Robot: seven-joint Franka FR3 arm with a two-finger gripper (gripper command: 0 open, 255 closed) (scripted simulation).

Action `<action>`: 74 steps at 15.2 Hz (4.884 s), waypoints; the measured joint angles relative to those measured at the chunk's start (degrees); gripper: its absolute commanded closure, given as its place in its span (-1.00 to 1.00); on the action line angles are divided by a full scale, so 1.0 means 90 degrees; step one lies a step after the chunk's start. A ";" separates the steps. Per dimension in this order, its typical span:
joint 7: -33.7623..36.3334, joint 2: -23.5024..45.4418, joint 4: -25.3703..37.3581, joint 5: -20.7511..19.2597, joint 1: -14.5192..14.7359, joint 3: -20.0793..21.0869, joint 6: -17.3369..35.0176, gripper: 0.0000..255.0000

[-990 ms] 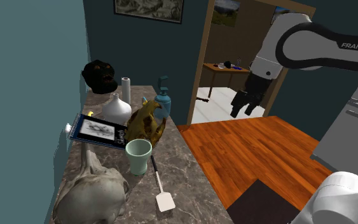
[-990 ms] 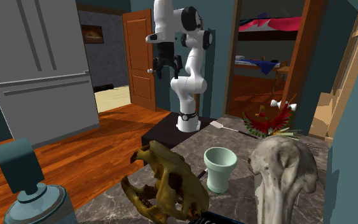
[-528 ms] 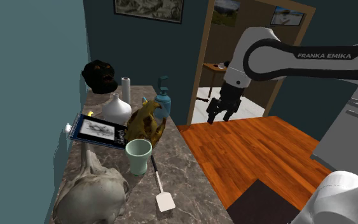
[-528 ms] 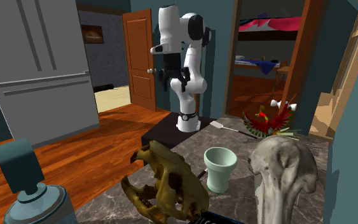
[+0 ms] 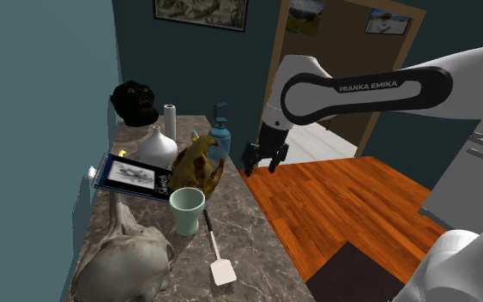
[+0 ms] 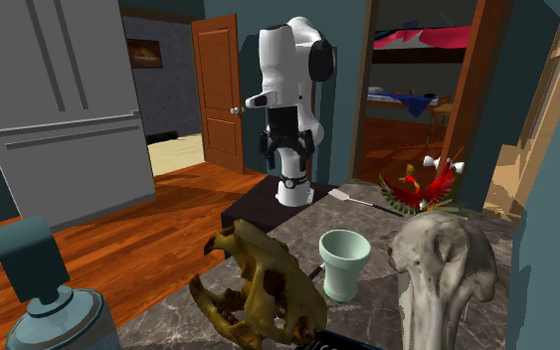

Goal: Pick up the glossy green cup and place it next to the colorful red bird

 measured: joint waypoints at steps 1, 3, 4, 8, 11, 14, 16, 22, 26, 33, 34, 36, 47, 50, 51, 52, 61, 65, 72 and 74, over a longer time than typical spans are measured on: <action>0.0077 0.0177 0.0017 0.0005 0.0026 0.0061 0.0152 -1.00; 0.0300 0.0574 0.0214 -0.0014 0.0096 0.0209 0.0350 -1.00; 0.0391 0.0840 0.0383 -0.0047 0.0116 0.0264 0.0444 -1.00; 0.0806 0.1715 0.0981 -0.0189 0.0249 0.0464 0.0694 -1.00; 0.1072 0.2455 0.1526 -0.0351 0.0358 0.0549 0.0856 -1.00; 0.1364 0.3221 0.2232 -0.0546 0.0518 0.0598 0.0889 -1.00; 0.1428 0.3375 0.2294 -0.0580 0.0562 0.0606 0.0973 -1.00; 0.1474 0.3661 0.2169 -0.0646 0.0621 0.0599 0.1381 -1.00; 0.1484 0.3686 0.2141 -0.0653 0.0631 0.0600 0.1435 -1.00; 0.1485 0.3686 0.2140 -0.0653 0.0632 0.0601 0.1440 1.00; 0.1484 0.3685 0.2139 -0.0652 0.0631 0.0601 0.1441 1.00; 0.1484 0.3683 0.2138 -0.0652 0.0631 0.0601 0.1442 1.00; 0.1512 0.3436 0.2399 -0.0608 0.0613 0.0622 0.0935 1.00; 0.1531 0.3367 0.2580 -0.0601 0.0611 0.0628 0.0688 1.00; 0.1533 0.3329 0.2624 -0.0593 0.0607 0.0630 0.0607 1.00; 0.1538 0.3297 0.2681 -0.0588 0.0605 0.0632 0.0519 1.00; 0.1582 0.3144 0.3237 -0.0571 0.0591 0.0638 -0.0184 1.00; 0.1615 0.3112 0.3542 -0.0575 0.0594 0.0642 -0.0518 1.00; 0.1643 0.3050 0.4060 -0.0568 0.0580 0.0640 -0.1098 1.00; 0.1672 0.3057 0.4238 -0.0576 0.0590 0.0645 -0.1266 1.00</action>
